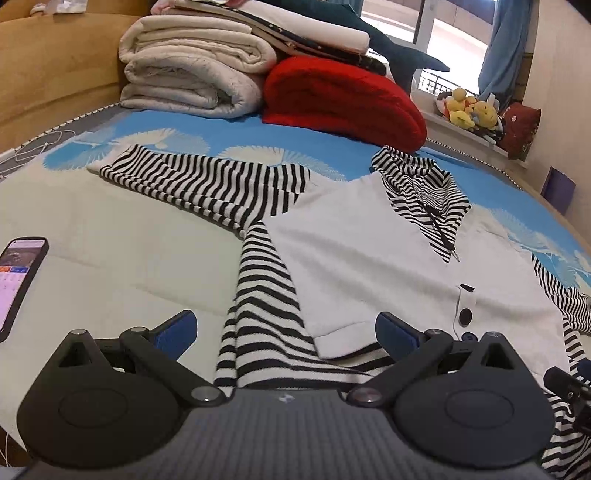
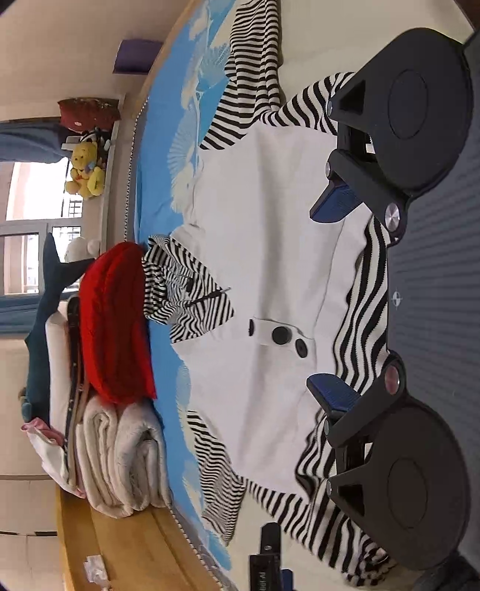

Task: Fold small clothes

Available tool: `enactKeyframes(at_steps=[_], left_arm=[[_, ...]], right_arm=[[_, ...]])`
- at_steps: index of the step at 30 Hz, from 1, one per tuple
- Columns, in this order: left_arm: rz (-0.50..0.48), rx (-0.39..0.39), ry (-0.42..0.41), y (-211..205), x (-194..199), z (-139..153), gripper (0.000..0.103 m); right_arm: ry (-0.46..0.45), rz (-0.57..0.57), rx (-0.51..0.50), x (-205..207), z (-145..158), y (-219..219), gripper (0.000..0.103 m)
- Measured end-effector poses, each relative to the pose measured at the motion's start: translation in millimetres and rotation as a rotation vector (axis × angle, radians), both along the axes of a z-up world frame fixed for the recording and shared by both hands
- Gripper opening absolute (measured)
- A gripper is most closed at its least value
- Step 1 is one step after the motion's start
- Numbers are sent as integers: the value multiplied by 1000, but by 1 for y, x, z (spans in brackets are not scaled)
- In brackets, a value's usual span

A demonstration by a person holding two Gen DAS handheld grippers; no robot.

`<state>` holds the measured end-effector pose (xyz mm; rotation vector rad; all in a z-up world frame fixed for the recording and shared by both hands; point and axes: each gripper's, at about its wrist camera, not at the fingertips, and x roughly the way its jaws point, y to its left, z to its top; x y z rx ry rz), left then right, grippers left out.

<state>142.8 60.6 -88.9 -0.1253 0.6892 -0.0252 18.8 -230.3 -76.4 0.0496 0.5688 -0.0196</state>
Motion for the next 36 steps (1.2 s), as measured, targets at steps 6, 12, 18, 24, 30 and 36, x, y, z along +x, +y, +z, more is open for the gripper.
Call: enactKeyframes(at_steps=[6,12,18,24,30,36], left_arm=[[0,-2,5,-2,9,-2,103],[-6,0,8,-6,15,1,103],[-4,-28,11,1,27,10,103],[128,-149,11,63,85,34,103],[383,-342,8,166,184,14,103],[600,-639,29,247,240,-46,102]], right_arm=[[6,-23,-17,9,-4,-2,90],[-6,-51,-14,15,-5,-1,90],[-8,-75,-7,23,-6,-1,90],[1,-90,26,49,6,-10,90],[-85,-115,53,96,34,-26,90],[-66,-166,56,135,25,-47,90]])
